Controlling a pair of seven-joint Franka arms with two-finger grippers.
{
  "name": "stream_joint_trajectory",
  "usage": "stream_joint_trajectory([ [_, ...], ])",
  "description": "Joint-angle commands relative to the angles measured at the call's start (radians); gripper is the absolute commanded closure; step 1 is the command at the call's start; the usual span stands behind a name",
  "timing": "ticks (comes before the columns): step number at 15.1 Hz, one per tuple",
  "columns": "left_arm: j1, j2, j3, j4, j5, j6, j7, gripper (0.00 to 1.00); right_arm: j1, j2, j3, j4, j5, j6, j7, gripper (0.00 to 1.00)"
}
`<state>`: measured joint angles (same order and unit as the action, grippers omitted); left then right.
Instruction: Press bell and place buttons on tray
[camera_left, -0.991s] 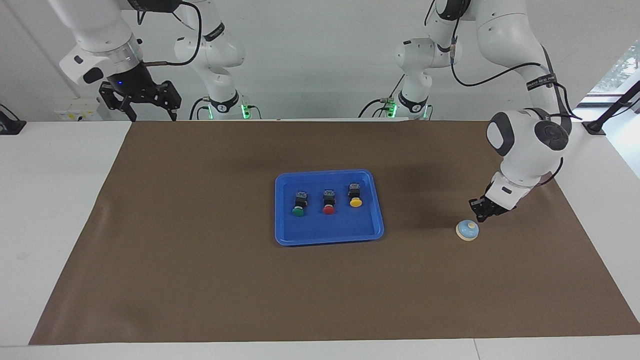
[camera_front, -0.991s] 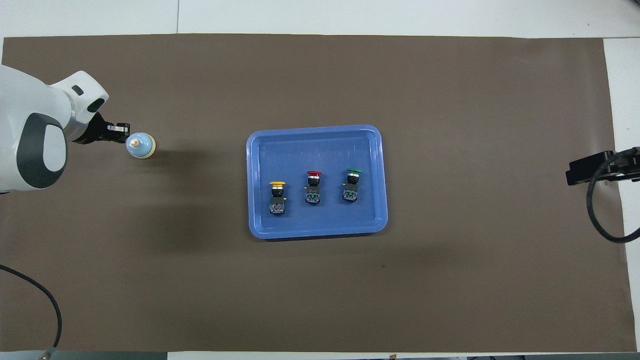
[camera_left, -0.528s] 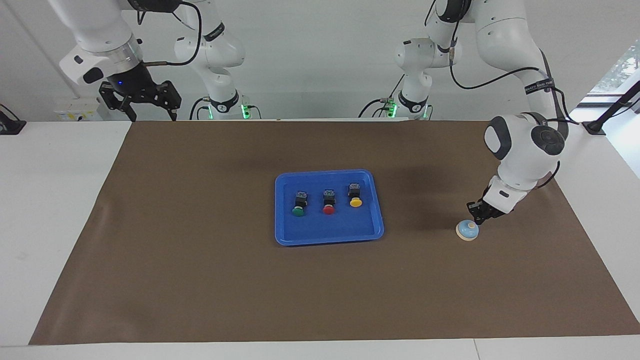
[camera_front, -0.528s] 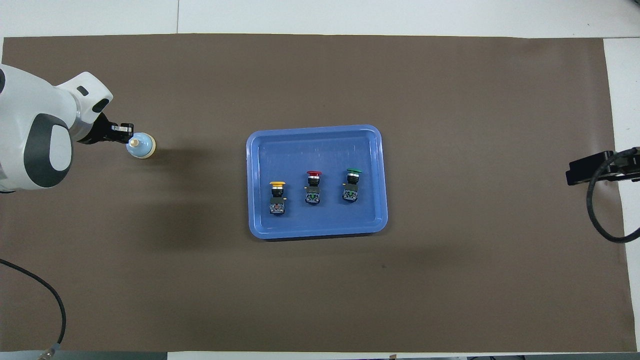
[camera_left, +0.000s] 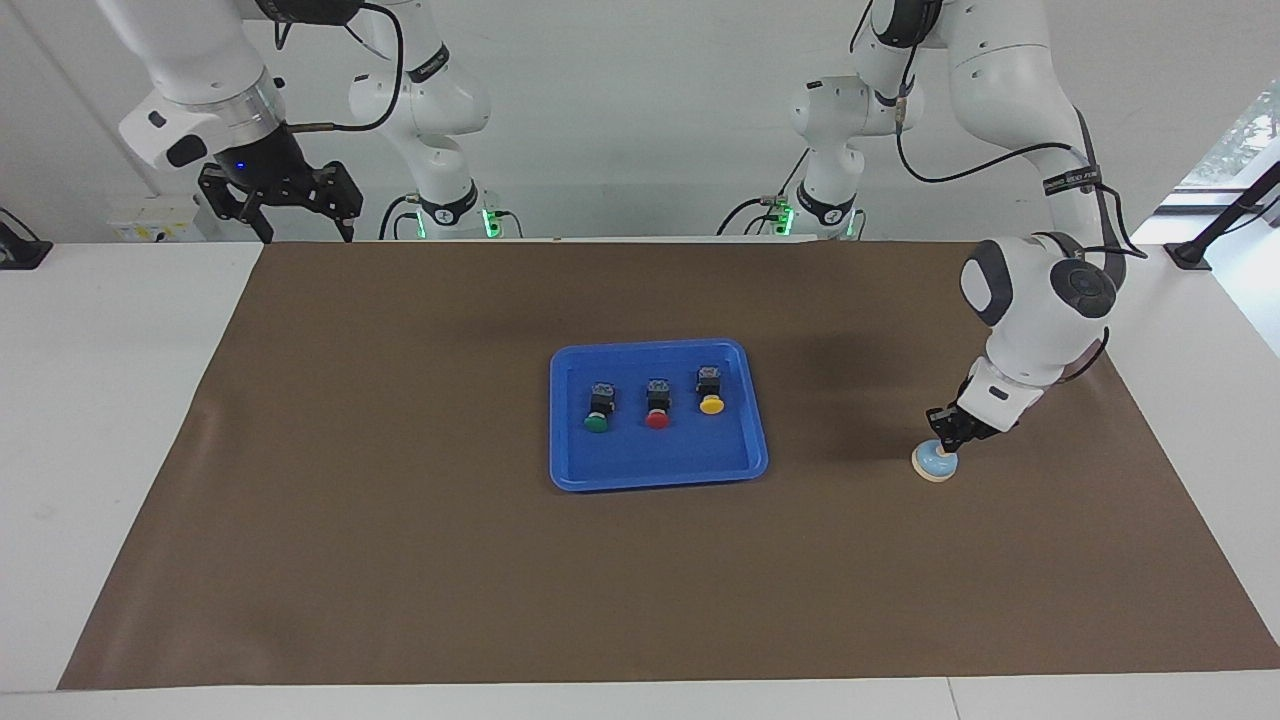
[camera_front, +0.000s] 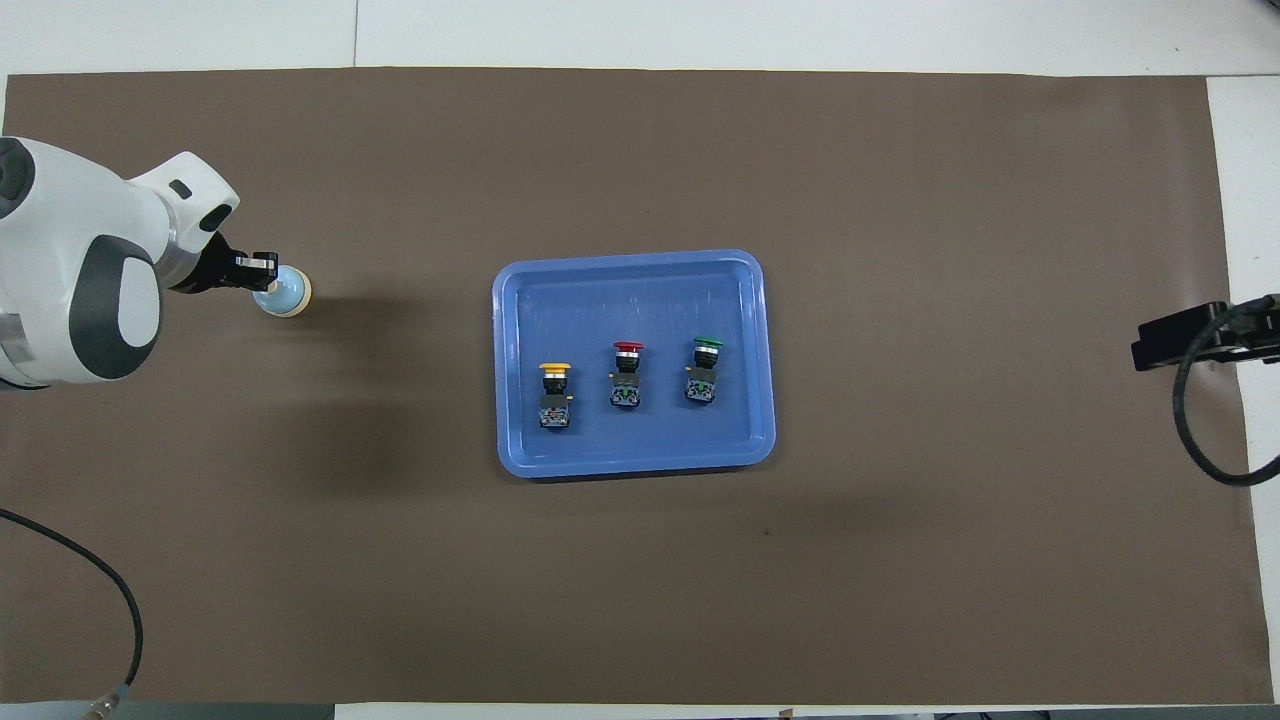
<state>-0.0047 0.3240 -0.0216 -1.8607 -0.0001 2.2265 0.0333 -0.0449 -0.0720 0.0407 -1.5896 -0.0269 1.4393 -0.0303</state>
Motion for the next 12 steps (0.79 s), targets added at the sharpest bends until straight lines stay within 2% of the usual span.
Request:
stream_joint_trajectory([
  [1, -0.008, 0.009, 0.006, -0.057, 0.029, 0.085, -0.027, 1.0, -0.009, -0.023, 0.004, -0.024, -0.002, 0.0, -0.016, 0.0],
  [3, -0.008, 0.012, 0.006, -0.071, 0.029, 0.116, -0.026, 1.0, -0.007, -0.023, 0.004, -0.024, -0.004, 0.001, -0.016, 0.0],
  [6, -0.006, 0.012, 0.008, -0.058, 0.029, 0.098, -0.023, 1.0, -0.007, -0.023, 0.004, -0.024, -0.002, 0.0, -0.016, 0.0],
  [8, 0.006, -0.017, 0.008, -0.046, 0.029, 0.053, -0.018, 1.0, -0.007, -0.025, 0.004, -0.024, -0.002, 0.0, -0.016, 0.0],
  [9, 0.008, -0.057, 0.006, -0.034, 0.029, -0.009, -0.016, 1.0, -0.009, -0.023, 0.004, -0.024, -0.004, 0.0, -0.016, 0.0],
  [10, 0.008, -0.086, 0.008, -0.014, 0.029, -0.077, -0.018, 0.96, -0.009, -0.025, 0.004, -0.024, -0.004, 0.0, -0.016, 0.0],
  [11, 0.009, -0.124, 0.008, 0.004, 0.029, -0.146, -0.018, 0.76, -0.007, -0.023, 0.004, -0.024, -0.004, 0.0, -0.016, 0.0],
  [12, 0.009, -0.161, 0.008, 0.023, 0.029, -0.218, -0.018, 0.64, -0.007, -0.025, 0.004, -0.024, -0.004, 0.0, -0.016, 0.0],
])
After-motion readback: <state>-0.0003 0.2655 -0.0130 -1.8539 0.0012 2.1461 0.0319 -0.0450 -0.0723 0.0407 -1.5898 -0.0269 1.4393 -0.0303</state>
